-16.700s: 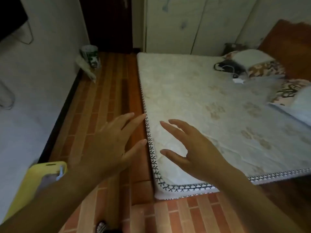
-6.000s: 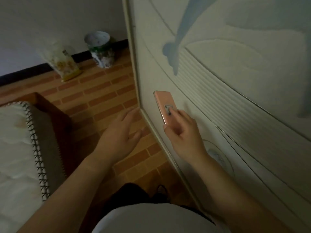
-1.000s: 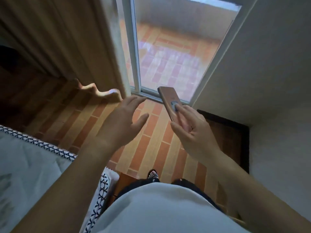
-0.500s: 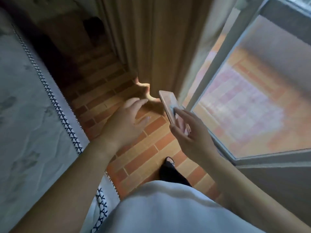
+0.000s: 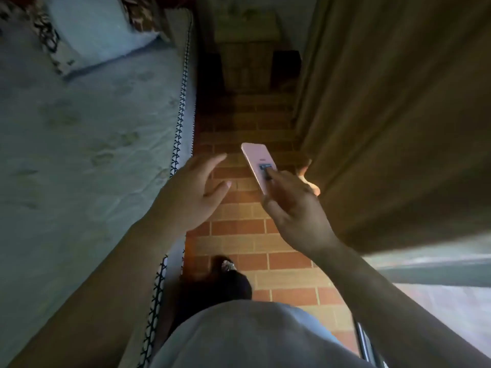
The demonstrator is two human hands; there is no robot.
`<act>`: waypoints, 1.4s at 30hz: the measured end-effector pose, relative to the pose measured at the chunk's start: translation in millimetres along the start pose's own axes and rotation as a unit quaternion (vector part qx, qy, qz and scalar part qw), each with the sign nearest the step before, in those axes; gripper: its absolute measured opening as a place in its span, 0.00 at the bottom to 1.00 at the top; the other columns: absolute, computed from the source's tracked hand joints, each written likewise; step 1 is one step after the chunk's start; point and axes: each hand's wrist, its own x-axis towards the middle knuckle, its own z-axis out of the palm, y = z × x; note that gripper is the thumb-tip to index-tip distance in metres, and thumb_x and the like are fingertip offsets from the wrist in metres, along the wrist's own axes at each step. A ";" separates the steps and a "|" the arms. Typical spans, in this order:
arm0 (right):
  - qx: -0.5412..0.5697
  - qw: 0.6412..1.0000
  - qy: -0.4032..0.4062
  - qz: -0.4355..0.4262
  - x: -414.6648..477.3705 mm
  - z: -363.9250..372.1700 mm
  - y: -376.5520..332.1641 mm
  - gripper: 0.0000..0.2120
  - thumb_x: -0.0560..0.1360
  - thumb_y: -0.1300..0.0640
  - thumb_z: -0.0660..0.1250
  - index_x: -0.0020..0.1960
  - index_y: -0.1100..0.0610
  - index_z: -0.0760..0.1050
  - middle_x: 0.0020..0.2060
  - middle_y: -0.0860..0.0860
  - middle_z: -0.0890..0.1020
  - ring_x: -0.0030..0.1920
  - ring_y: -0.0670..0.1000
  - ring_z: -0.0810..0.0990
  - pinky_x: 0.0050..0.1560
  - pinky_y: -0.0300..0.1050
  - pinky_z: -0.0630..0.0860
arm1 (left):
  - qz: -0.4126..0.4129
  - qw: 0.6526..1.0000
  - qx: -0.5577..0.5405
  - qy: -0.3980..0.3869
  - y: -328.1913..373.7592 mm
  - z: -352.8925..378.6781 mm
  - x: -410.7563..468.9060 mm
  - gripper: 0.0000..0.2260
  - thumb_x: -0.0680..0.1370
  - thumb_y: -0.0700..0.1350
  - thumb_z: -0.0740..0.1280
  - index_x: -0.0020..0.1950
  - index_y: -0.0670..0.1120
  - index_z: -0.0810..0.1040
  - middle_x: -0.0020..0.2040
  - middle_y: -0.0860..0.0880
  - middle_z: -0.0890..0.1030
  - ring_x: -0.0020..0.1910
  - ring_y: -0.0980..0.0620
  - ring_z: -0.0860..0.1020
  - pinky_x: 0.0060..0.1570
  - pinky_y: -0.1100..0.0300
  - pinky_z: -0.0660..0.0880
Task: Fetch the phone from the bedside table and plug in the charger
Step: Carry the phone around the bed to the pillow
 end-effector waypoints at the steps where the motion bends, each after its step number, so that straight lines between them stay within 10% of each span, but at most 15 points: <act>1: -0.004 1.000 -0.006 -0.009 21.9 1.0 -1.8 0.24 0.74 0.46 0.58 0.69 0.51 0.66 0.66 0.52 0.73 0.65 0.57 0.70 0.60 0.62 0.70 | -0.007 1.000 0.000 0.003 -8.6 -5.1 15.8 0.23 0.75 0.57 0.59 0.69 0.55 0.62 0.70 0.50 0.68 0.65 0.53 0.69 0.59 0.56 0.66; 14: 0.001 0.998 0.061 -0.018 299.3 2.4 -24.0 0.25 0.72 0.47 0.64 0.68 0.45 0.67 0.69 0.46 0.70 0.69 0.48 0.63 0.62 0.35 0.56 | 0.003 1.000 -0.009 0.028 -96.3 -78.5 284.5 0.25 0.73 0.58 0.59 0.69 0.53 0.64 0.68 0.50 0.69 0.61 0.57 0.69 0.56 0.60 0.64; 24: 0.064 0.997 0.022 -0.032 545.9 -28.2 11.8 0.26 0.72 0.45 0.64 0.69 0.48 0.67 0.67 0.51 0.70 0.64 0.53 0.71 0.58 0.52 0.75 | 0.007 0.998 0.028 0.052 -135.7 -91.3 512.3 0.24 0.75 0.55 0.61 0.70 0.51 0.63 0.70 0.47 0.68 0.62 0.49 0.71 0.54 0.59 0.67; 42: 0.060 0.996 -0.029 -0.062 865.5 -58.0 -3.3 0.27 0.71 0.42 0.61 0.68 0.47 0.67 0.65 0.47 0.70 0.65 0.50 0.69 0.61 0.54 0.73 | -0.013 0.995 0.020 0.102 -207.5 -142.5 795.1 0.24 0.76 0.54 0.62 0.70 0.51 0.64 0.69 0.47 0.69 0.64 0.49 0.69 0.56 0.60 0.64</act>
